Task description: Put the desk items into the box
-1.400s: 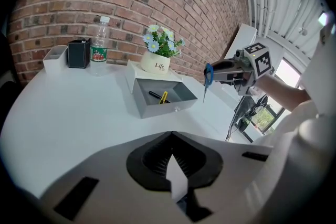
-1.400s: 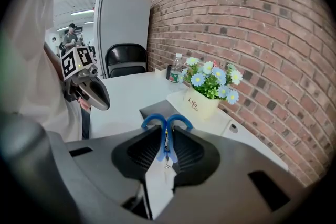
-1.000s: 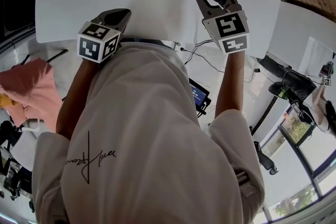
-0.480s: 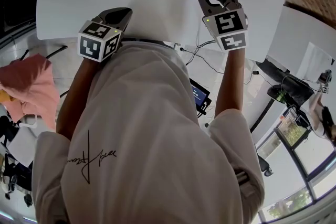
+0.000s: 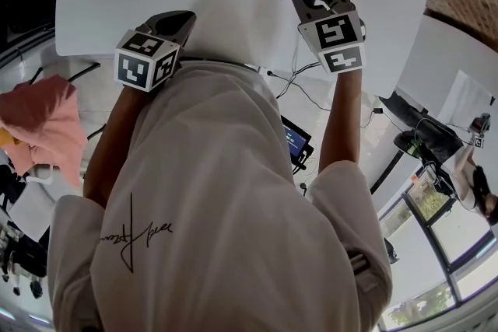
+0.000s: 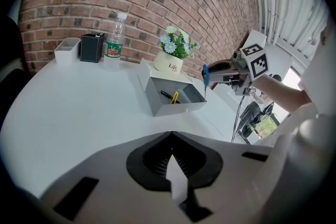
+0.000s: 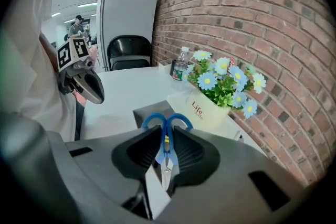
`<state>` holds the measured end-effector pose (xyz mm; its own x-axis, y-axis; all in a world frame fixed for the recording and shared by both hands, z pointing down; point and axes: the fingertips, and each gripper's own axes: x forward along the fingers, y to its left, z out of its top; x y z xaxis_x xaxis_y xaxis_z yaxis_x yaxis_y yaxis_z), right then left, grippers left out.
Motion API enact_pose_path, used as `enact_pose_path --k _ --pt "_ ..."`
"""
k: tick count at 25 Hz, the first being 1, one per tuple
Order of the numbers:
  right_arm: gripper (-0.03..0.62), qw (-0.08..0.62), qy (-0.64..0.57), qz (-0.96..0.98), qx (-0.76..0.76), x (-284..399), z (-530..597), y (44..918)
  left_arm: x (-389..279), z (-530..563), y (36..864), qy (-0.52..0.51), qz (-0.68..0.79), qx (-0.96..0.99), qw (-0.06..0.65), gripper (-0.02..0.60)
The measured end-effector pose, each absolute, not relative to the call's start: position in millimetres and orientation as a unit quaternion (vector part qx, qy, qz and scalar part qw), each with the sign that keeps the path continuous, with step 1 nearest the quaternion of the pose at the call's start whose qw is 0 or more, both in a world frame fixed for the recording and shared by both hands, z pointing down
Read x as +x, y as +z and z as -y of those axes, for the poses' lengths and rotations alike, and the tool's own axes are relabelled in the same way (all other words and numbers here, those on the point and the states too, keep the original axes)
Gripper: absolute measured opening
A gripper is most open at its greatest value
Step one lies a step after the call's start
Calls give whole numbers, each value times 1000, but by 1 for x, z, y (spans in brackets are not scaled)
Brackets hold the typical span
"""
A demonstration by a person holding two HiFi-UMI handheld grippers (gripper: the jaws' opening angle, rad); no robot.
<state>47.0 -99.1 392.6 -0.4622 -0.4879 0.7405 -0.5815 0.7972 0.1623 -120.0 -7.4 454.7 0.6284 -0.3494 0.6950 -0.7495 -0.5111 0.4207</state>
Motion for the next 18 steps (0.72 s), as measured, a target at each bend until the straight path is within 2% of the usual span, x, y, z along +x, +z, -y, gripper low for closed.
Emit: enact_pose_path --k 18 --pt "95 425 67 859 279 31 107 409 -129 12 461 272 346 811 385 5"
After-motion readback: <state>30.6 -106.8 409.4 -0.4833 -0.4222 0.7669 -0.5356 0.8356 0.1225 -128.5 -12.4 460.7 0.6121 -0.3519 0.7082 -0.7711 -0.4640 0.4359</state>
